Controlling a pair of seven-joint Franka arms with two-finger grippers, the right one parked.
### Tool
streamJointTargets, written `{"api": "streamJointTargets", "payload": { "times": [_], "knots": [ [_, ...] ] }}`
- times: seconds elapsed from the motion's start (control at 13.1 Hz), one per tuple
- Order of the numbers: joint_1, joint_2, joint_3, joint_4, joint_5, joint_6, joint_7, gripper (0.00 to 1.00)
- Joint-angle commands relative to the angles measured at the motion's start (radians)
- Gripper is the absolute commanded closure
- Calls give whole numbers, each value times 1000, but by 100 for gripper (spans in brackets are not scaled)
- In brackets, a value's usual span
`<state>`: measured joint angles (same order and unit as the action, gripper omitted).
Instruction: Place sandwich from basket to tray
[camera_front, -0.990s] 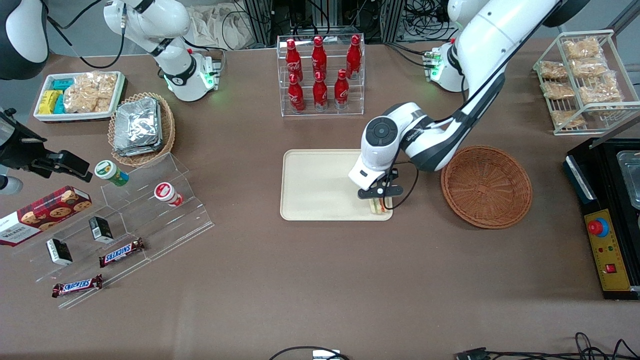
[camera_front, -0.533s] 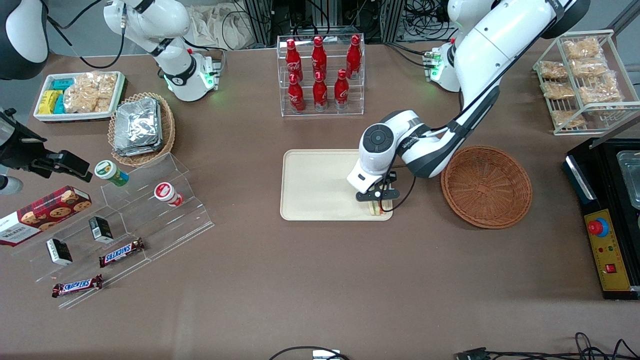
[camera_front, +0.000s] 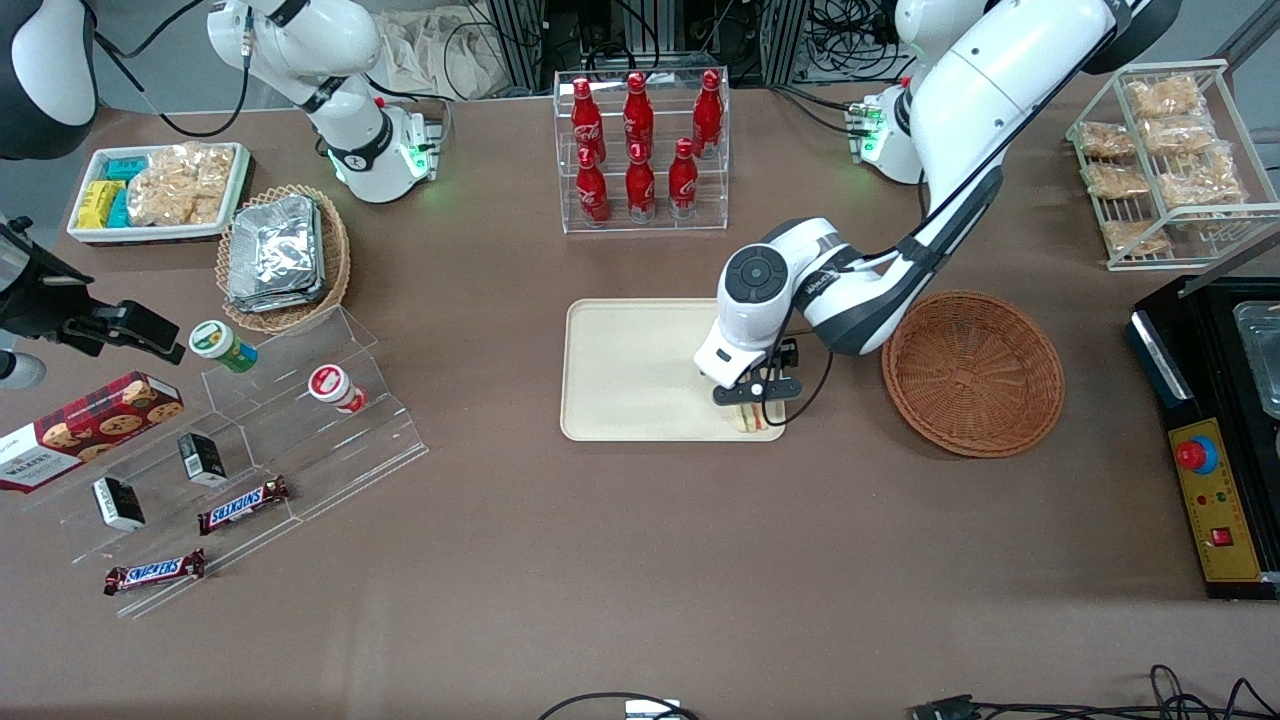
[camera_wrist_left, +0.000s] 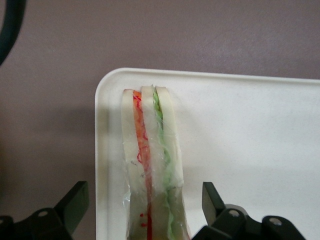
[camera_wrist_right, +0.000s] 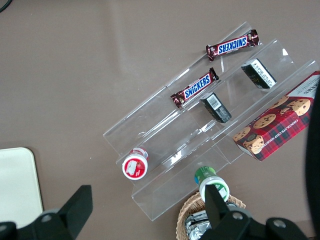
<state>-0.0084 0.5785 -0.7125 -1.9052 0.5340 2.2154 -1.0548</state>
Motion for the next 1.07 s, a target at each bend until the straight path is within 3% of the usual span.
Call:
{"api": "streamJointTargets", "payload": {
  "times": [0.0, 0.23, 0.38, 0.53, 0.61, 0.84, 0.99],
  "knots": [
    [7, -84, -19, 12, 11, -71, -16, 0],
    [16, -146, -39, 116, -9, -259, 57, 0],
    [28, -216, -18, 222, -150, -373, 206, 0],
    [13, -310, 126, 267, -224, -446, 385, 0],
    [13, -368, 204, 264, -299, -450, 489, 0],
    [-80, -491, 550, 235, -478, -453, 752, 0],
    [-178, -558, 747, 186, -508, -445, 840, 0]
  ]
}}
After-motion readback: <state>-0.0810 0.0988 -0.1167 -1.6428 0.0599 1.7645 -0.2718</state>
